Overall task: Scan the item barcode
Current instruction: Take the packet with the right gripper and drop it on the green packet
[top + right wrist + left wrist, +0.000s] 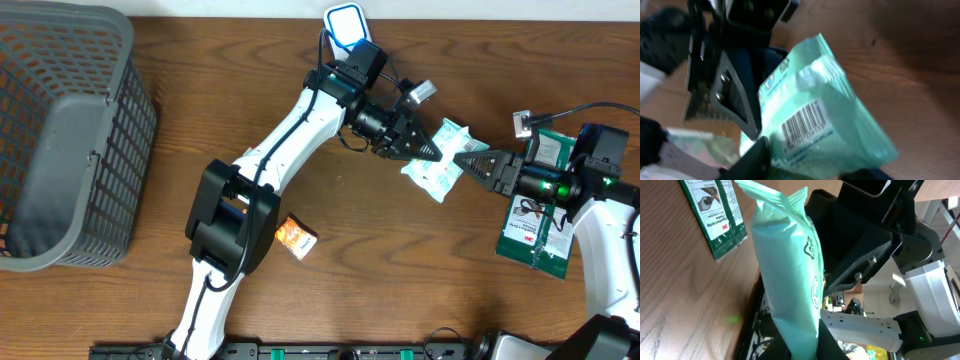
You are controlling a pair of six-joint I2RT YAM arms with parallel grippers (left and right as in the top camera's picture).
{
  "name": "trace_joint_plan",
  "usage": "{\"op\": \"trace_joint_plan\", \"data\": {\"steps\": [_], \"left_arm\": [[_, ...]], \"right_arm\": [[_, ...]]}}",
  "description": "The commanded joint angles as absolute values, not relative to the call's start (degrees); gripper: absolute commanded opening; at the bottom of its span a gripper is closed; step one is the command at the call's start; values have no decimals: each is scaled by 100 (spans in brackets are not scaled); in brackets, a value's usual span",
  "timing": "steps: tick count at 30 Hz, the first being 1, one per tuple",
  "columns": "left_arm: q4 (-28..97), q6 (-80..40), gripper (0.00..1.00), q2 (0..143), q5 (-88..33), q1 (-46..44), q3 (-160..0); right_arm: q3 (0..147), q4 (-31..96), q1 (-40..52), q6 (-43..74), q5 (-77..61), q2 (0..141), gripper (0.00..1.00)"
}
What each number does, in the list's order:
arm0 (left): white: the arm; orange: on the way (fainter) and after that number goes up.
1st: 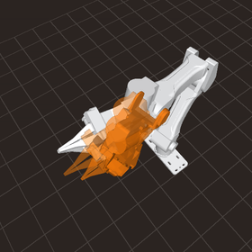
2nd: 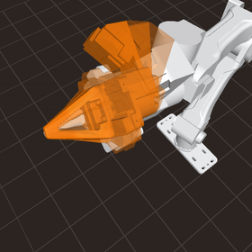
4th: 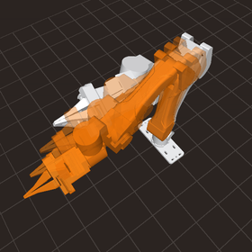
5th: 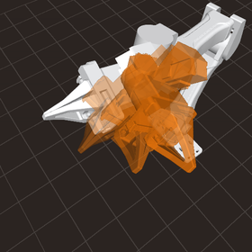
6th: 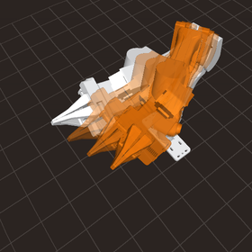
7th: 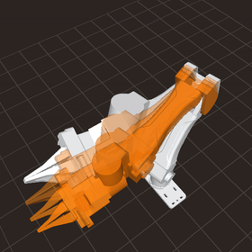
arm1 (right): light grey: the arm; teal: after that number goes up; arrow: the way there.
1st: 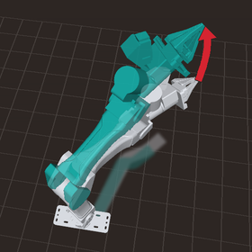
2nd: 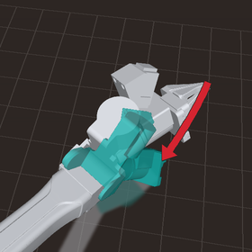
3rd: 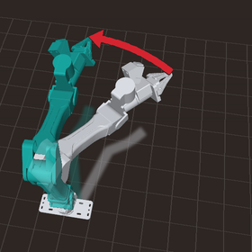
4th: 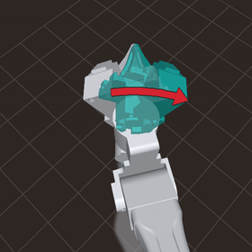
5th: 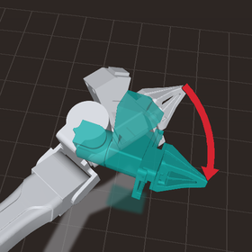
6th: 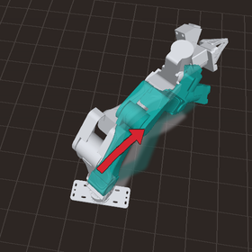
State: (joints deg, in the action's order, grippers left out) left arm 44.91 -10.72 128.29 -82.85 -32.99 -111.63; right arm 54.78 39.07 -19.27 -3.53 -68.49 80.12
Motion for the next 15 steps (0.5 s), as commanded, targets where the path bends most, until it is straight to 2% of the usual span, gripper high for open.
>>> {"op": "trace_joint_plan", "data": {"steps": [1, 2, 3, 4, 5, 7, 10, 15], "left_arm": [[4484, -987, 7, 12816, -8582, -3271, -11251], [4477, -897, 8, 12816, -8366, -3271, -11251], [4460, -880, 17, 12816, -8123, -3269, -11251], [4440, -880, 31, 12816, -7771, -3269, -11251], [4440, -884, 58, 12816, -6989, -3247, -11251], [4440, -882, 64, 12816, -6206, -3214, -11251], [4475, -884, 67, 12816, -5048, -3122, -11251], [4759, -884, 68, 12816, -4217, -2904, -11251]], "right_arm": [[5450, 3767, -1870, -172, -7142, 7988, 25], [5450, 3739, -1870, -174, -7026, 7988, 17], [5450, 3728, -1870, -174, -6877, 7988, 15], [5450, 3723, -1870, -174, -6670, 7988, 13], [5450, 3728, -1870, -172, -6114, 7988, 13], [5450, 3771, -1870, -130, -5435, 7988, 13], [5450, 3798, -1876, 360, -4150, 7988, 10], [5450, 3763, -1968, 1323, -2169, 7988, 6]]}}
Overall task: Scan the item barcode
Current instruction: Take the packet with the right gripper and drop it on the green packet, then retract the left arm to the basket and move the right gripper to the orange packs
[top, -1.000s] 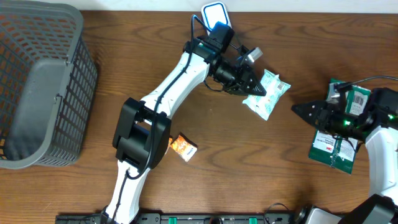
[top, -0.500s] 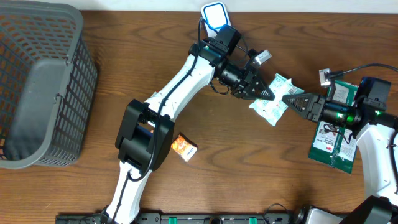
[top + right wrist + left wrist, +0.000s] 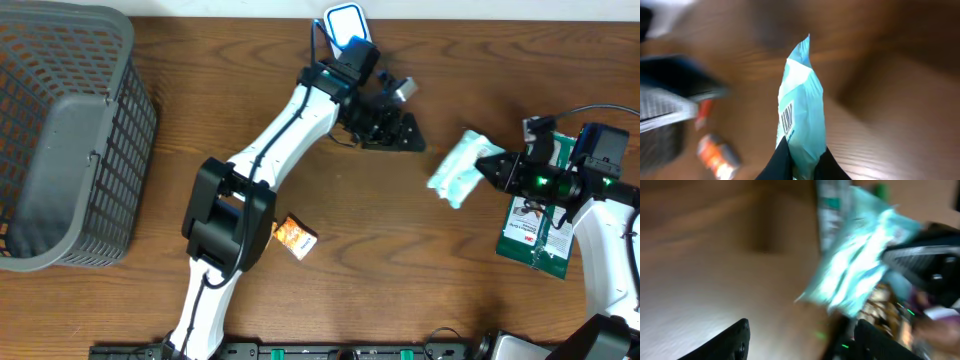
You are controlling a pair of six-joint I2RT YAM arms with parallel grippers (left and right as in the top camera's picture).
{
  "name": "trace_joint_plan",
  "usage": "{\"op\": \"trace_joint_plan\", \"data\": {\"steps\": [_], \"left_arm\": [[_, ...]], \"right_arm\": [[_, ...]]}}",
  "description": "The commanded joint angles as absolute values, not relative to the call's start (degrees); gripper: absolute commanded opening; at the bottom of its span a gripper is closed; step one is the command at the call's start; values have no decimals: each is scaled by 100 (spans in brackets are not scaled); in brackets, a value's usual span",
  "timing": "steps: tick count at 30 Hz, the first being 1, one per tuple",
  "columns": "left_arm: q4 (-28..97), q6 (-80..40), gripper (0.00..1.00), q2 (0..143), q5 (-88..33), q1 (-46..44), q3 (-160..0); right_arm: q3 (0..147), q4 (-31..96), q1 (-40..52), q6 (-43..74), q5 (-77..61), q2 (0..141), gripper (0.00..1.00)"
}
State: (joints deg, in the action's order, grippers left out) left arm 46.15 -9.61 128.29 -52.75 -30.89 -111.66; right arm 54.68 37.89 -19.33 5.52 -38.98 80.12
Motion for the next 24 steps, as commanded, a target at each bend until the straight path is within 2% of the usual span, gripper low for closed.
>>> {"op": "trace_joint_plan", "data": {"steps": [1, 4, 9, 11, 13, 14, 15, 16, 17, 24], "left_arm": [[4862, -884, 68, 12816, -4158, -2871, -11251], [5266, -856, 68, 12816, -3894, -2825, -11238], [5653, -399, 68, 12816, -3782, -2836, -11233], [5732, -272, 68, 12816, -3780, -2836, -11233], [5752, -237, 68, 12816, -3739, -2836, -11229], [5754, -239, 68, 12816, -3686, -2836, -11229], [5756, -237, 68, 12816, -3627, -2836, -11229], [5756, -237, 68, 12816, -3592, -2836, -11229], [5758, -237, 69, 12816, -3588, -2836, -11229], [5758, -217, 69, 12693, -3590, -2781, -11231]], "right_arm": [[5450, 3736, -2001, 1422, -1890, 7988, 6], [5450, 3588, -2141, 1870, -720, 7988, 6], [5450, 3378, -2215, 2102, 303, 7988, 6], [5450, 3310, -2215, 2099, 521, 7990, 13], [5450, 3258, -2215, 2097, 661, 7994, 23], [5450, 3251, -2215, 2097, 716, 7996, 33], [5450, 3253, -2215, 2095, 731, 7996, 56], [5450, 3256, -2215, 2086, 729, 7996, 88], [5450, 3253, -2213, 2067, 727, 7996, 99], [5450, 3293, -2211, 2001, 384, 7996, 99]]}}
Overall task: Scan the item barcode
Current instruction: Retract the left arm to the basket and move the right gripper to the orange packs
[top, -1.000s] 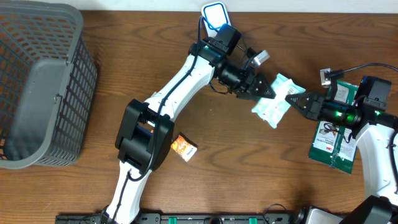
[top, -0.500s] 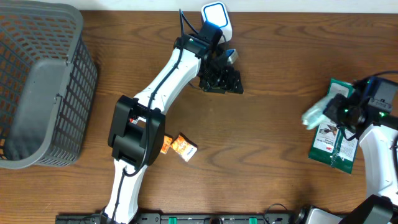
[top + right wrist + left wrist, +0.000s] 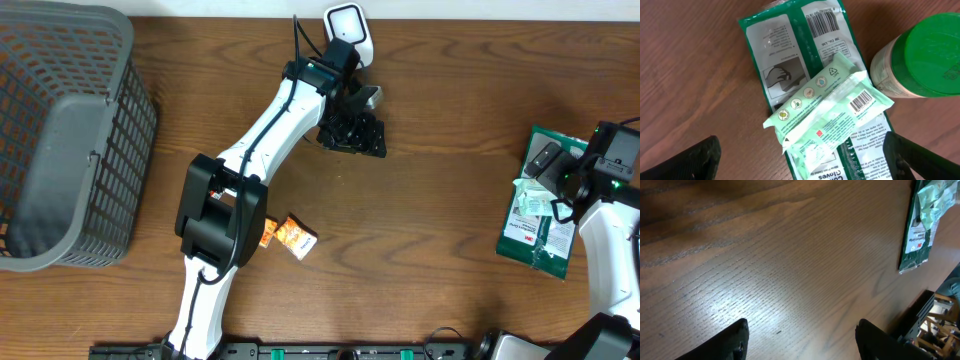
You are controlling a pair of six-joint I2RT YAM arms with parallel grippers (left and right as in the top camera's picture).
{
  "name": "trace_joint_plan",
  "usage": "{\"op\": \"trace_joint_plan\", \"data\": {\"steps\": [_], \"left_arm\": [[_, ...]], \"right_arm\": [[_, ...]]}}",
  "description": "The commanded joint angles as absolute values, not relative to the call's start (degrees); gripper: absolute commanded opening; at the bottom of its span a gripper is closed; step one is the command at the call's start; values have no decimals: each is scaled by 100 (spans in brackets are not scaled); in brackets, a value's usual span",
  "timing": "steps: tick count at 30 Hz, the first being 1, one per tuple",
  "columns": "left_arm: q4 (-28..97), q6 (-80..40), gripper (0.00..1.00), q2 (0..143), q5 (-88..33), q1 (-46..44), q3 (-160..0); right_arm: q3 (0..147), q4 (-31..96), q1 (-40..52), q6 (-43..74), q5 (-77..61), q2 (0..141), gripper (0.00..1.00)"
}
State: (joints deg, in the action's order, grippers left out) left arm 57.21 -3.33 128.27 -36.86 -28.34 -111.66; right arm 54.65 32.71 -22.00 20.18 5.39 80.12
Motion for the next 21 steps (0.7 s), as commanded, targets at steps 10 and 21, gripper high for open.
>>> {"op": "trace_joint_plan", "data": {"steps": [10, 21], "left_arm": [[6416, -829, 68, 11111, -1686, -2451, -11231], [8123, -1730, 68, 9747, 1321, -2373, -11229]], "right_arm": [[5450, 3345, -1544, 803, -2816, 7996, 89], [5450, 2856, 1634, 899, -2202, 8005, 77]]}}
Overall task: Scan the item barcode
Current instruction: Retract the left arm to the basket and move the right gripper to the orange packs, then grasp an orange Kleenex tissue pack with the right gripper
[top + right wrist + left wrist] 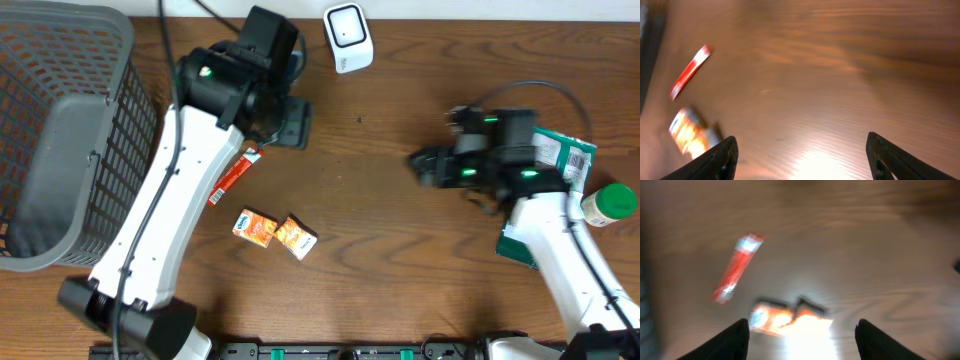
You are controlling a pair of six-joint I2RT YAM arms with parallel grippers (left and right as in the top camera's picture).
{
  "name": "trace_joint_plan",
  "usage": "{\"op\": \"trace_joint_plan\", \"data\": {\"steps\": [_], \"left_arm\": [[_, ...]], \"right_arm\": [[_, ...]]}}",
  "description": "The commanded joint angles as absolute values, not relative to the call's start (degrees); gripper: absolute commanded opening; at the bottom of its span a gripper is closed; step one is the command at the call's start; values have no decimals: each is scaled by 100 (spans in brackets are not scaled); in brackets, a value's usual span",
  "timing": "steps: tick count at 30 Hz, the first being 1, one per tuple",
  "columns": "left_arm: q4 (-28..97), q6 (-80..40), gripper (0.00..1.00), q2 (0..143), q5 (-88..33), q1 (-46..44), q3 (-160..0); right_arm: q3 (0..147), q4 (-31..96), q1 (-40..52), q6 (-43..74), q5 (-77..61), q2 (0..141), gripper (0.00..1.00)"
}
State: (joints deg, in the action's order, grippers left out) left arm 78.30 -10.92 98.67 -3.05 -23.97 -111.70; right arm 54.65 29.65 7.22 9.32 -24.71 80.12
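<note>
The white scanner (347,24) stands at the table's back edge. A red sachet (232,175) and two orange boxes (275,232) lie left of the middle. The left wrist view shows the sachet (735,267) and the boxes (790,317), blurred. My left gripper (293,125) hangs open above them (801,330), holding nothing. My right gripper (422,165) is open over bare wood (800,145), facing the sachet (690,71) and boxes (687,131). The scanned pile at the right is mostly hidden by the right arm. Only a green corner (572,158) shows.
A grey mesh basket (60,130) fills the left side. A green-lidded bottle (610,203) and a dark green pack (520,240) lie at the right edge beside the right arm.
Both arms have swung left. The left gripper went from beside the scanner to above the red sachet. The right gripper left the pile at the right edge. The sachet and a second box now show.
First both grippers held a mint wipes pack between them near the scanner. Then the right gripper alone held it and the left stood open. Then the pack lay on the dark green pack with the right gripper open above it. Now both open grippers are further left.
</note>
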Motion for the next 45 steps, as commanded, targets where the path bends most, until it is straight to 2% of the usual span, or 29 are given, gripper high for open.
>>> {"op": "trace_joint_plan", "data": {"steps": [1, 8, 14, 21, 23, 26, 29, 31, 34, 35, 36, 38, 41, 45], "left_arm": [[8261, -1944, 68, 9717, 1686, -2373, -11229], [8809, -2703, 69, 9690, 2779, -1925, -11229], [8818, -2904, 69, 9684, 2351, -932, -11229], [8219, -1662, 69, 9684, -89, 54, -11183], [8082, -1546, 69, 9686, -467, 185, -11157], [8014, -1542, 69, 9686, -491, 235, -11153], [7981, -1544, 69, 9688, -491, 235, -11153], [7983, -1546, 76, 9688, -493, 235, -11153], [7983, -1546, 79, 9688, -493, 235, -11153], [7983, -1544, 85, 9688, -493, 235, -11153], [7983, -1546, 85, 9688, -493, 235, -11153], [7983, -1546, 85, 9688, -493, 235, -11153], [7983, -1546, 86, 9688, -493, 235, -11153], [7983, -1546, 86, 9688, -493, 235, -11153]], "right_arm": [[5450, 2786, 2064, 947, -1942, 8016, 77], [5452, 2574, 4582, 1153, -3, 8278, 77], [5496, 2556, 5852, 1323, 1378, 8899, 81], [5979, 2432, 6066, 1323, 1105, 9544, 77], [6278, 2641, 6066, 1317, 1100, 9743, 78], [6853, 3120, 6075, 1232, 1197, 9998, 78], [7452, 3636, 6088, 1212, 1194, 10162, 70], [7631, 3876, 6128, 1214, 1194, 10213, 64], [7614, 4036, 6204, 1278, 1194, 10267, 59], [7594, 4047, 6254, 1280, 1194, 10337, 58], [7594, 4051, 6283, 1280, 1194, 10377, 59], [7594, 4010, 6416, 1282, 1184, 10578, 67], [7594, 4047, 6517, 1280, 1059, 10608, 65], [7594, 3953, 6578, 1280, 1070, 10610, 50]]}}
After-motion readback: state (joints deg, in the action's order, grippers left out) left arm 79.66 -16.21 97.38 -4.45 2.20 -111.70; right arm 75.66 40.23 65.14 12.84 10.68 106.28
